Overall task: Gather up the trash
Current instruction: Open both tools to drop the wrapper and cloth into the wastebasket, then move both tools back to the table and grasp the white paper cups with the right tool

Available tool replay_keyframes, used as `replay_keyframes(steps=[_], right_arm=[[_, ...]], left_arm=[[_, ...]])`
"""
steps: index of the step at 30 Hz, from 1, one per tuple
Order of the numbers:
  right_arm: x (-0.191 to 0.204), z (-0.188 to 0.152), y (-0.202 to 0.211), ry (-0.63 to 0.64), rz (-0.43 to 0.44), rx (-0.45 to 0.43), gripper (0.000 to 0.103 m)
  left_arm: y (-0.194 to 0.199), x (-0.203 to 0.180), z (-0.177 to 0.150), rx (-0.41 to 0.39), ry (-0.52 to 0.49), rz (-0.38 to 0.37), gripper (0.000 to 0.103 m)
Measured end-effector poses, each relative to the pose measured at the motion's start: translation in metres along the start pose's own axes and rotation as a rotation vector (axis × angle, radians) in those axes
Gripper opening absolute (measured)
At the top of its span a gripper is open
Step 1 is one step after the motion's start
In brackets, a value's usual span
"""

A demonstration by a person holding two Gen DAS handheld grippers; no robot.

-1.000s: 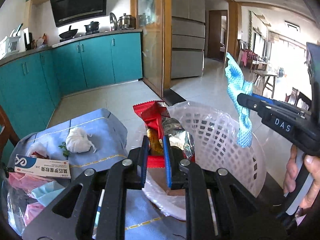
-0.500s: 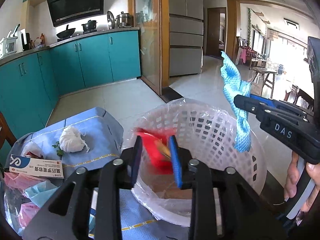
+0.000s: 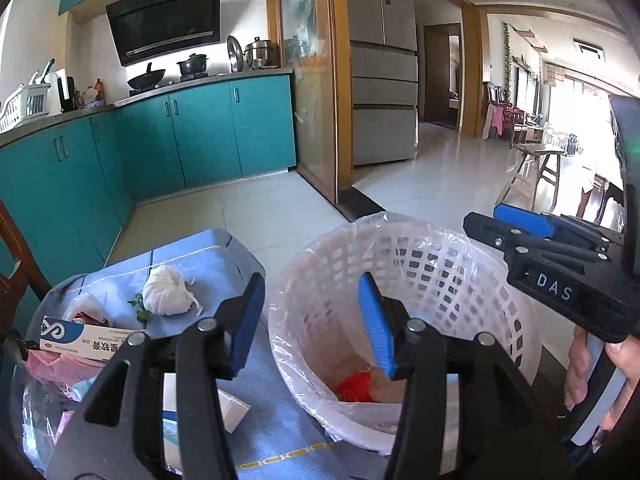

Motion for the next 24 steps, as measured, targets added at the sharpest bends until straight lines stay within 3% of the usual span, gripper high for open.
replay_keyframes(steps=[7,10,13,16,20,24], right_arm=[[0.008,0.005,-0.002,-0.014,0.016,-0.006,0.045],[0.022,0.010,-0.004,-0.014,0.052,-0.013,0.048],[0.047,0.013,-0.005,0.010,0.101,-0.023,0.056],[0.083,0.014,-0.010,0.071,0.155,-0.024,0.062],[0.132,0.018,-0.020,0.114,0.237,-0.014,0.067],[0.184,0.018,-0.042,0.152,0.317,0.043,0.068]], left_arm=[[0.006,0.011,0.000,0.003,-0.002,0.029,0.051],[0.015,0.028,0.004,-0.013,-0.007,0.079,0.052],[0.031,0.066,0.011,-0.048,0.030,0.177,0.059],[0.049,0.128,0.013,-0.045,0.134,0.283,0.065],[0.063,0.200,0.000,0.025,0.255,0.389,0.076],[0.075,0.259,-0.022,0.104,0.382,0.443,0.076]])
Point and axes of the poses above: each gripper's, at about its wrist camera, not at the fingertips, and y roughly against the way its jaws point, x to its left, z to its top, the point moved 2 cm from there along -y, roughly the way its jaws point, and after that the axes turned 2 degrees about -x, right-handed, at the moved point
